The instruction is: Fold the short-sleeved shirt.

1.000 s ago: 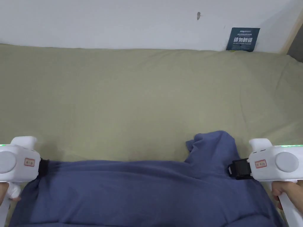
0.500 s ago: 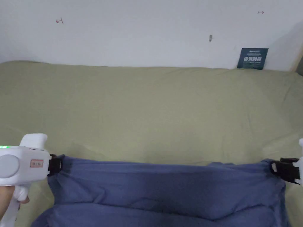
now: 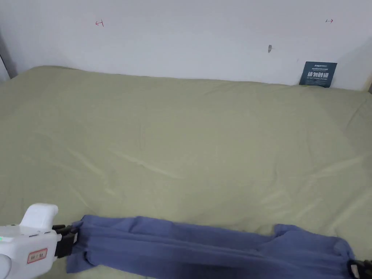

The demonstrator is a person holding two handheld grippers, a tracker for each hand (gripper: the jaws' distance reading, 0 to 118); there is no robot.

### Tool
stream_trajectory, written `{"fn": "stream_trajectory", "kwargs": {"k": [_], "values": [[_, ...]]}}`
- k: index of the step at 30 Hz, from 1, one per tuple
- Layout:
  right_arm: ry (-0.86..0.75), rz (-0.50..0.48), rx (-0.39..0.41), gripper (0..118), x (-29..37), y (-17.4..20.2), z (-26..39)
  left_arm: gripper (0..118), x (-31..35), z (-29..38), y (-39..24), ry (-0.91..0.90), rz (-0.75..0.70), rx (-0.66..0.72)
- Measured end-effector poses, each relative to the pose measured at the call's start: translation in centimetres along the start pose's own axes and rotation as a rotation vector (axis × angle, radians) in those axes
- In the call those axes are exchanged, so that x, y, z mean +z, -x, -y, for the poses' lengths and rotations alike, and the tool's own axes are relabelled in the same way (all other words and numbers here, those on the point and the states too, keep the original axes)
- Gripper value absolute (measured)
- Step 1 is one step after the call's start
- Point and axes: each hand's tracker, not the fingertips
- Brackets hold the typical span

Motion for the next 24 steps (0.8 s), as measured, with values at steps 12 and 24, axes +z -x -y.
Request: {"fn": "stream_trajectory", "kwargs": {"k": [12, 24], "values": [[-0.096, 0.031, -0.006, 75, 0.4, 0.8, -1.5, 118, 1.0, -1.0, -0.1, -0.130, -0.083, 0.038], [-0.735, 0.169, 0.153, 1, 7.0, 16.7, -10.3, 0, 8.3, -8.8, -16.0, -0.704, -0.102, -0.041]]}}
